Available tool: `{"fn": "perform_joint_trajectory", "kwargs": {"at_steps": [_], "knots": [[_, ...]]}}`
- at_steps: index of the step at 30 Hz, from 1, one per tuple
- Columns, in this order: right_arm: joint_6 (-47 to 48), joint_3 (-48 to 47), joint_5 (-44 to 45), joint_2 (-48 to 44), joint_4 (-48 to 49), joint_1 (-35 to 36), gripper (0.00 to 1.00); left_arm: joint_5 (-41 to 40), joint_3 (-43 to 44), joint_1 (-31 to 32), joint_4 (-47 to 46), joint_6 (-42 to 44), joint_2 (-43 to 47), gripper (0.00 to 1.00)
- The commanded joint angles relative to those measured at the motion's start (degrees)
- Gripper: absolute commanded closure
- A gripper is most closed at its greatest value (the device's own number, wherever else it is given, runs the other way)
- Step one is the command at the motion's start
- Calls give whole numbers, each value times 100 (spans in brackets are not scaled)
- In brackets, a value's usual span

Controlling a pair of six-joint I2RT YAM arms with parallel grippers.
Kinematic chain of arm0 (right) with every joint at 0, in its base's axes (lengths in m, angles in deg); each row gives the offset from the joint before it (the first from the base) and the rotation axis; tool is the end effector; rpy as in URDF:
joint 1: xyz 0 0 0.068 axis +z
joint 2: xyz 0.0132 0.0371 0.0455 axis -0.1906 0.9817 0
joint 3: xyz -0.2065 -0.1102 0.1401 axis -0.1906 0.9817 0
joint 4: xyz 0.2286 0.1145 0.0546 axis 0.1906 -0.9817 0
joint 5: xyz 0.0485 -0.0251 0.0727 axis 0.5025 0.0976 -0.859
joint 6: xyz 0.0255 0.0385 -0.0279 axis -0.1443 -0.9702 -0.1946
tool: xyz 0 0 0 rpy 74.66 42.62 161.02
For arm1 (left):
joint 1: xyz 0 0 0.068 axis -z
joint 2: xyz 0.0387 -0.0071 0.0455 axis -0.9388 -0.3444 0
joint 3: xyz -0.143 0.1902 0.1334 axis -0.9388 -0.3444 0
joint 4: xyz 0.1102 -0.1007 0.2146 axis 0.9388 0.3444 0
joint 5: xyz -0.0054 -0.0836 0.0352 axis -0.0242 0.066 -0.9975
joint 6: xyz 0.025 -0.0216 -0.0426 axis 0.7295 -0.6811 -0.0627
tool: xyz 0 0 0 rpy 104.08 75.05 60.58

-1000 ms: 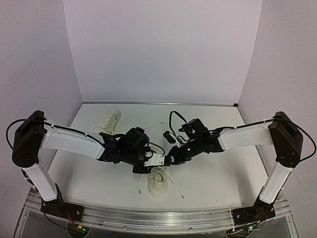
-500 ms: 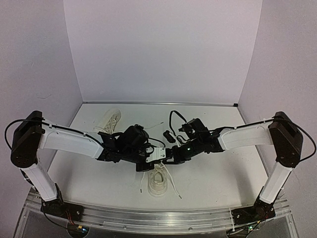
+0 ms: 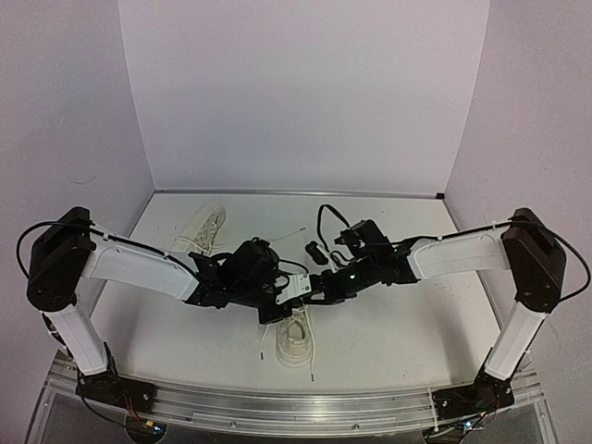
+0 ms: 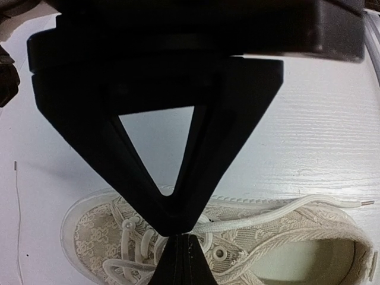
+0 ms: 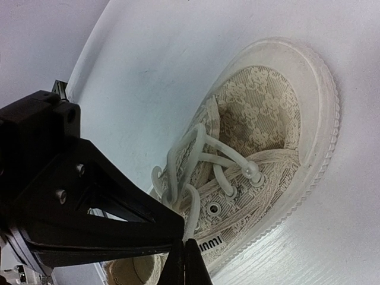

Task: Tie the shoes

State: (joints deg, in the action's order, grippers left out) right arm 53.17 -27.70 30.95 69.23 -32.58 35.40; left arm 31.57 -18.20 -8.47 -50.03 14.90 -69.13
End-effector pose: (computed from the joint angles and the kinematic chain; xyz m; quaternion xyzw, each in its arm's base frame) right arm 0.2376 0.2803 0.1796 -0.3057 0.8255 0.4505 0.1484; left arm 0.1728 -0.3229 0.1793 0.6503 0.6373 -0.1562 0.3828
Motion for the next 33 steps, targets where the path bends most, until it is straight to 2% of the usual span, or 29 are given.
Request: {"fn": "perform_joint_trajectory", "kwargs": {"at_steps": [1,22,27,31,33], "knots": [[-77,-119,-80,-233,252,10,100,-56,-58,-14,-346,-349,-110,100],[-546,181,-610,-77,995,226,100,-150,-637,-170,-1712,-1387,-452,100],[-506,364,-643,-436,980,-49,85,-82,-708,-188,-1737,-1330,-420,100],[-415,462,-642,-796,865,-415,59,-61,-738,-198,-1715,-1255,-405,100],[-384,490,-614,-907,803,-568,57,-37,-739,-197,-1711,-1231,-405,100]]}}
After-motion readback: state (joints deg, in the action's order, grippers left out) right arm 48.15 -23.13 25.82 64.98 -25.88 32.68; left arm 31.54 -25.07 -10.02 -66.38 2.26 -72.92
